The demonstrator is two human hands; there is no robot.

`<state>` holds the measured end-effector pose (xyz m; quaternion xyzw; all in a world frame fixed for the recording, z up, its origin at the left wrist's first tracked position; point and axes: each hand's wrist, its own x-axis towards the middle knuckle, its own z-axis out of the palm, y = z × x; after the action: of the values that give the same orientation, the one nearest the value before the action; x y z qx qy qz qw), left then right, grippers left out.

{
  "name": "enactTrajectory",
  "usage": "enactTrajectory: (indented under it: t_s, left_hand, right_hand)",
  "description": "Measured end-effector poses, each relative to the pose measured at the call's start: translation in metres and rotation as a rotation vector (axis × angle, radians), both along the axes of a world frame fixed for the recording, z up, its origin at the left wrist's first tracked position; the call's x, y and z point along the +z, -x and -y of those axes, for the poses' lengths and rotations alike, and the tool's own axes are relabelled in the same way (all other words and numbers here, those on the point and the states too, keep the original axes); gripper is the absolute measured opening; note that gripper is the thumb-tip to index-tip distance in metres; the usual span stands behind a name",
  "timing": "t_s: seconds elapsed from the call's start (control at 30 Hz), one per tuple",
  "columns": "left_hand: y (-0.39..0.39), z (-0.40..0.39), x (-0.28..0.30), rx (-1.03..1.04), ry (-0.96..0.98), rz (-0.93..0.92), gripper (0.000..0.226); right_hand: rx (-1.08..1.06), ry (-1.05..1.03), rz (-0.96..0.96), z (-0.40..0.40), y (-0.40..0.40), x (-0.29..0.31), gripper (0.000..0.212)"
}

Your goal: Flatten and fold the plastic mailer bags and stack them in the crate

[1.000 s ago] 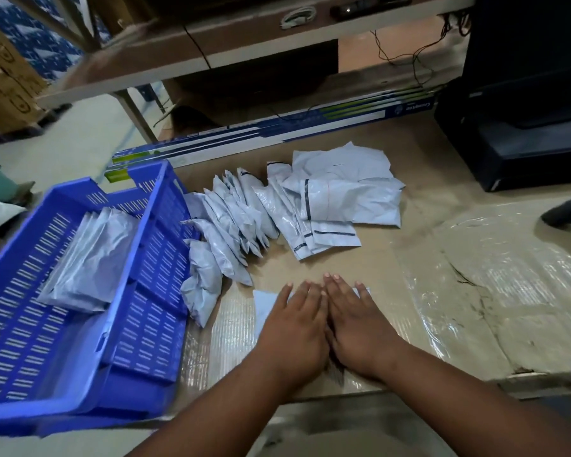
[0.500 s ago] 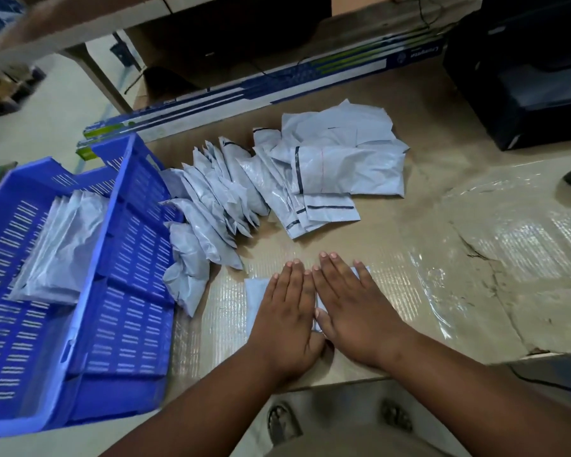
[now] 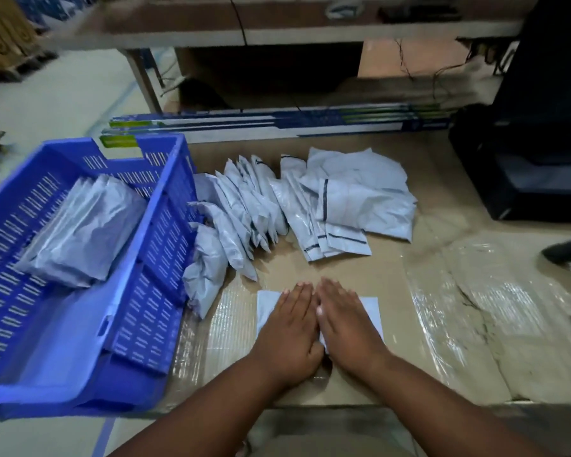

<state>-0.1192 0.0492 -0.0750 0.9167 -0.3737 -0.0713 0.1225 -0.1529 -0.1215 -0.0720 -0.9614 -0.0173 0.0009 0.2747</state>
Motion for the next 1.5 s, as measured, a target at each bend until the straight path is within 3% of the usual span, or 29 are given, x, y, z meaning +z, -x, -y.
enactTrajectory:
  t_s: [0.13,0.27,0.5,0.77,1.03,1.2,1.5]
  left_hand:
    - [-0.002,-0.01,0.014,0.006,-0.176,0.225,0.079]
    - [-0.008,-0.039,-0.002,0.057,-0.173,0.197,0.09]
    - [-0.005,-0.043,-0.016,0.095,-0.074,0.174,0.095]
    - [-0.001,-0.046,-0.007,0.136,-0.141,0.105,0.098]
    - [0.026,-0.074,0.014,0.069,-0.145,0.158,0.092]
    - [0.027,-0.073,0.004,0.063,-0.23,0.092,0.103]
    - [0.022,-0.063,0.019,0.123,-0.2,0.054,0.104]
  right_hand:
    - [0.019,0.254,-0.026,0.004,0.002,-0.013,0.07]
    - [0.05,0.366,-0.054,0.0,0.003,-0.013,0.075]
    - [0.081,0.381,-0.06,0.004,0.002,-0.015,0.074]
    - [0.109,0.378,-0.103,0.011,0.0,-0.001,0.079]
    - [0.297,0.445,0.024,-0.005,0.021,0.014,0.075]
    - [0.295,0.454,0.036,-0.005,0.021,0.014,0.077]
    - [0.339,0.363,-0.1,0.0,0.022,0.01,0.077]
